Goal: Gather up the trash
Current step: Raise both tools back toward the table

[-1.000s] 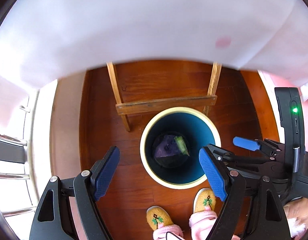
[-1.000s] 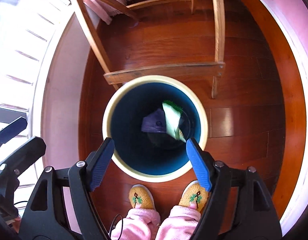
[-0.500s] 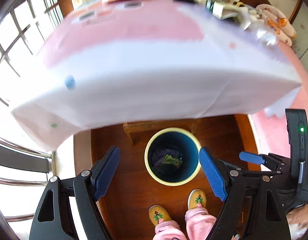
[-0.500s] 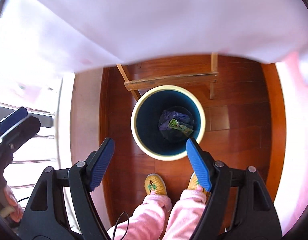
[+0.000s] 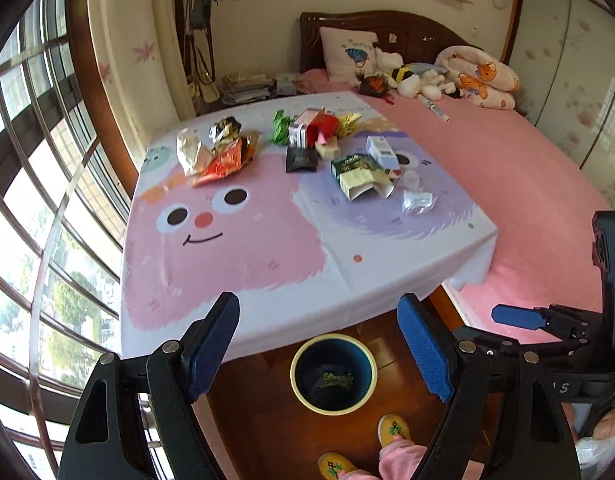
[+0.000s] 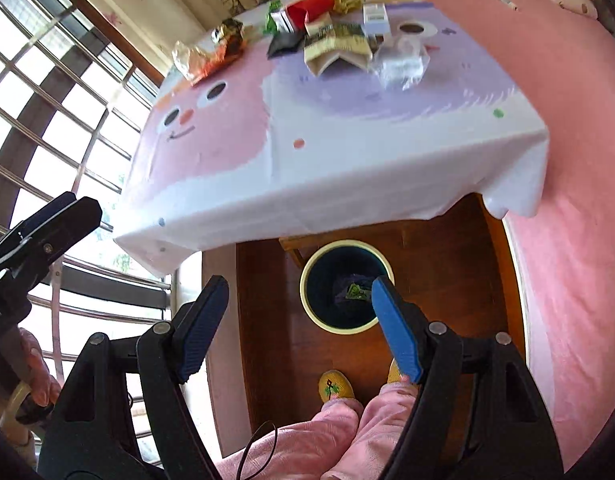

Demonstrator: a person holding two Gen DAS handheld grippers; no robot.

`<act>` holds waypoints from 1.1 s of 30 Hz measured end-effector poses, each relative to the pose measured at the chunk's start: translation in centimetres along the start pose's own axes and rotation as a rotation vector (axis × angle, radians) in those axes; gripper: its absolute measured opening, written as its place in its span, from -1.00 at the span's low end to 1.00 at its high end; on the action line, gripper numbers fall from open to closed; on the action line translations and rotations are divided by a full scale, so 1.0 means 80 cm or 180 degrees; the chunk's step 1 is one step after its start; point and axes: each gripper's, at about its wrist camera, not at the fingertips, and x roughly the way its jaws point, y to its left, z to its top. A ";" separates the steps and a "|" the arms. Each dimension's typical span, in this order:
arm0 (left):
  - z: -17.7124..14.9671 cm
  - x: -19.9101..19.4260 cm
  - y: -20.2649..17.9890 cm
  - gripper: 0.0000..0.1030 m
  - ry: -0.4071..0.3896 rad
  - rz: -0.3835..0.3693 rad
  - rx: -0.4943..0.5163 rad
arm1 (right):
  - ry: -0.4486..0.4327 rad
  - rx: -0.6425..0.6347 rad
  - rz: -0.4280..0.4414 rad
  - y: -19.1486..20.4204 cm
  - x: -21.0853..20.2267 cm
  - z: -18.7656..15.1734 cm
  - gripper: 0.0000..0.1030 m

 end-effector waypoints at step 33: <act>0.167 0.258 -0.018 0.53 0.0869 0.0270 -0.1248 | 0.0884 0.0550 0.0623 -0.205 0.180 0.304 -0.11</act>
